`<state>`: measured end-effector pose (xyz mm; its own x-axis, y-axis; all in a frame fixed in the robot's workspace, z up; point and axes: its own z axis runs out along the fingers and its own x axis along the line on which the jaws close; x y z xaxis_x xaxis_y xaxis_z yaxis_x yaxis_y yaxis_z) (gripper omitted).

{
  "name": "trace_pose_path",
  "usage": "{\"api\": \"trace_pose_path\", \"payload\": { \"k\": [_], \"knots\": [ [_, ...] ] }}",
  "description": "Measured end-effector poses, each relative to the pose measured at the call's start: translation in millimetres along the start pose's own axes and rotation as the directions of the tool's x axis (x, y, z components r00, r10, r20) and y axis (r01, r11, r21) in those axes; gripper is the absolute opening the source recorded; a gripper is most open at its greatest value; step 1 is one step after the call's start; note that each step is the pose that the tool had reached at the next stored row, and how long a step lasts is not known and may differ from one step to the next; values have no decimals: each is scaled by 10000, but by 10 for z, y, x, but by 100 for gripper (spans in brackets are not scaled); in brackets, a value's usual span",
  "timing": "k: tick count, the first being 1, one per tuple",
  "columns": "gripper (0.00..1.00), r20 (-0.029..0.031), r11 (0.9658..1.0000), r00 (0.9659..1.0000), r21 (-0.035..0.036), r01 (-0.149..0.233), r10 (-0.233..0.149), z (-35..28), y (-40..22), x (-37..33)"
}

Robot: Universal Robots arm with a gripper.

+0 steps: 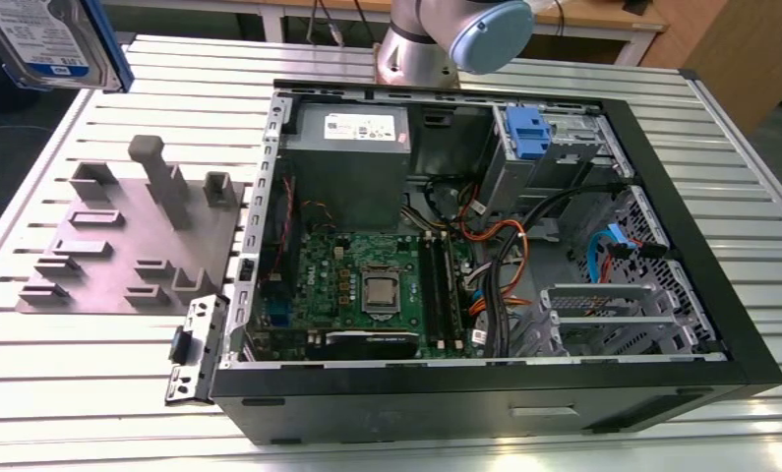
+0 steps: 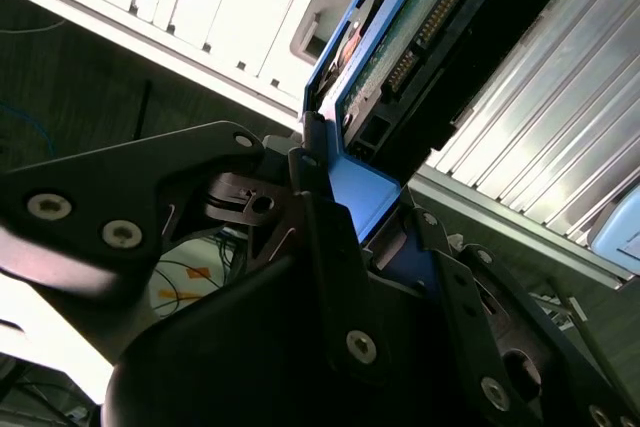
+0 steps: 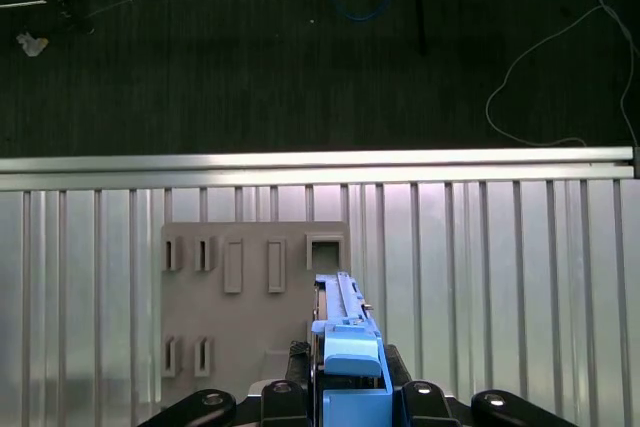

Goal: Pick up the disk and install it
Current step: 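Pick up the disk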

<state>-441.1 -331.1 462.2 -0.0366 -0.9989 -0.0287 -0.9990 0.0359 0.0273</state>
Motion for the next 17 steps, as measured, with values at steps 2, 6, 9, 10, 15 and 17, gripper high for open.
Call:
{"api": "trace_pose_path", "payload": {
  "k": [2,6,9,10,15,17],
  "knots": [
    [36,0,10000,10000,1,0,0,-23,1,-1],
    [36,0,10000,10000,0,0,0,-67,2,-2],
    [36,0,10000,10000,1,0,0,-96,3,-3],
    [36,0,10000,10000,0,0,0,-103,3,-3],
    [36,0,10000,10000,0,0,0,-113,3,-3],
    [36,0,10000,10000,-1,0,0,-115,3,-3]
  ]
}}
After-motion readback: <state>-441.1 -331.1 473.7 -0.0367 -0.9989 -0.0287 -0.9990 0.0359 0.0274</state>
